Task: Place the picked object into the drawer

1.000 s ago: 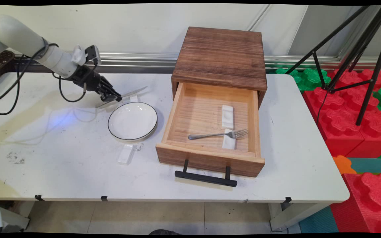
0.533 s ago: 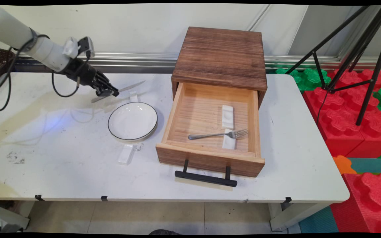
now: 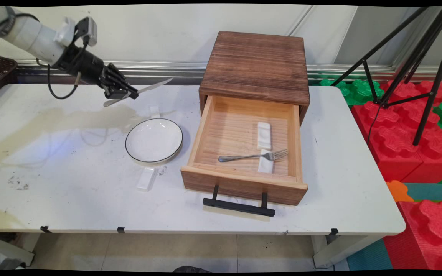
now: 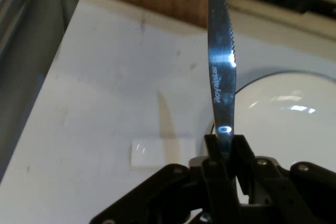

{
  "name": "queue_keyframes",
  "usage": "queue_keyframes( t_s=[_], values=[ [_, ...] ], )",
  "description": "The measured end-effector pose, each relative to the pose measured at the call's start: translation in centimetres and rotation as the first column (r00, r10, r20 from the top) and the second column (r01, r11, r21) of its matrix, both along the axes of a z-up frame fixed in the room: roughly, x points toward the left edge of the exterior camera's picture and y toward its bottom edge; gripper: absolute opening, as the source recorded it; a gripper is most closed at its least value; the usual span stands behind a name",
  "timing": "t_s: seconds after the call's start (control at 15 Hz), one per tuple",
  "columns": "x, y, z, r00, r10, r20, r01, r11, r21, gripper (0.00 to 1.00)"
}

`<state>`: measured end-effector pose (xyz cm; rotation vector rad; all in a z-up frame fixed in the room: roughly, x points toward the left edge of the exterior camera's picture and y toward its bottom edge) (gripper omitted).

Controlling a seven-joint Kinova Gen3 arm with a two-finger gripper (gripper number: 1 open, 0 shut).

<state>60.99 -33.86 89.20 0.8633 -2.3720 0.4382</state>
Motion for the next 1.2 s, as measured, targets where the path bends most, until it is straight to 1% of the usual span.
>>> queue_keyframes(
  t_s=[0.2, 0.53, 0.87, 1.2],
  values=[
    [-1.9, 0.6, 2.4, 0.998, -0.059, -0.023, 0.058, 0.998, -0.033, 0.00],
    [-5.8, 0.6, 5.4, 0.990, -0.131, -0.062, 0.125, 0.989, -0.084, 0.00],
    [-9.2, -0.3, 6.5, 0.982, -0.172, -0.075, 0.163, 0.981, -0.107, 0.00],
    [-12.7, -1.9, 6.5, 0.976, -0.202, -0.076, 0.192, 0.974, -0.117, 0.00]
  ],
)
